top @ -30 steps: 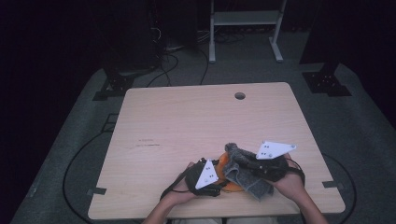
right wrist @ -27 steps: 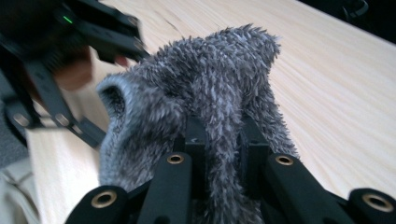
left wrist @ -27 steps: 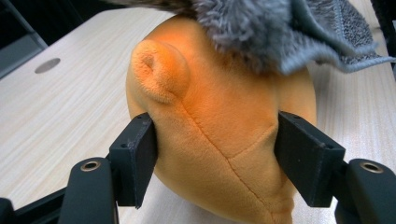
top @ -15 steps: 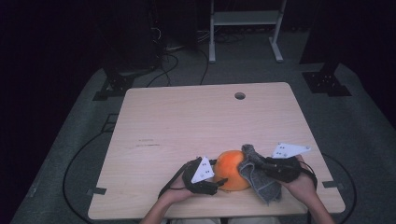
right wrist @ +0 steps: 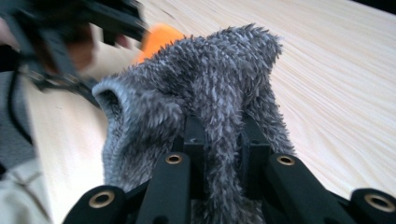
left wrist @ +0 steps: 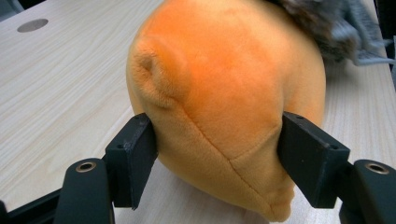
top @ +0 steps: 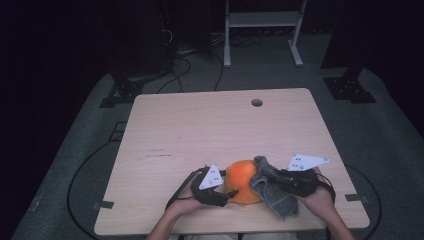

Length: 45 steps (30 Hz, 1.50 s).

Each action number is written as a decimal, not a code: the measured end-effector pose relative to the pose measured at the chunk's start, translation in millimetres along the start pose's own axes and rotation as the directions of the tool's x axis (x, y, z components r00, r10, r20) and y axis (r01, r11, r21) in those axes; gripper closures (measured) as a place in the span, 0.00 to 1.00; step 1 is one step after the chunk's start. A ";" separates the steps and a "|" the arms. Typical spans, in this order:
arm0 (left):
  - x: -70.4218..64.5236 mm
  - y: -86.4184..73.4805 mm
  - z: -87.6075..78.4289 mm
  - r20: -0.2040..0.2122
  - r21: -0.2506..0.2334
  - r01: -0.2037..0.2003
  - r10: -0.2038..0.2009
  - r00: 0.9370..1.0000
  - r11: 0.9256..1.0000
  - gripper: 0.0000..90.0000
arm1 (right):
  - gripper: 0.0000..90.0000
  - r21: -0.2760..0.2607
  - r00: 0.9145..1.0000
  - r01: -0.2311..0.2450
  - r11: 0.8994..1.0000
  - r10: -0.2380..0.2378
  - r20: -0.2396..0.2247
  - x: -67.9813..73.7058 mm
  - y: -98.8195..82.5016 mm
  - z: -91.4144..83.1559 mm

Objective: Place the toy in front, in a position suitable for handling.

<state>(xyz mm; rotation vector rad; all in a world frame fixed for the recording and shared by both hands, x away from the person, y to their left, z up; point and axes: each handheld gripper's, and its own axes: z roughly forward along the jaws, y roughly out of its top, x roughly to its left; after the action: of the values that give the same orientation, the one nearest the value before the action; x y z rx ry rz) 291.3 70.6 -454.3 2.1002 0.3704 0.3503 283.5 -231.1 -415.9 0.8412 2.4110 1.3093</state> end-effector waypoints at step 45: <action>10.9 -1.0 -2.3 -0.006 0.004 0.063 -0.063 0.998 0.998 0.29 | 0.84 0.026 1.000 -0.011 1.000 0.011 0.015 -6.7 -6.5 3.8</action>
<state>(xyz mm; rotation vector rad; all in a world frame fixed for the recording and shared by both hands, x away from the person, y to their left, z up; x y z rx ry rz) 300.3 77.2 -452.8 2.0867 0.4400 0.3195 288.3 -235.4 -423.7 0.8698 2.4202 1.2735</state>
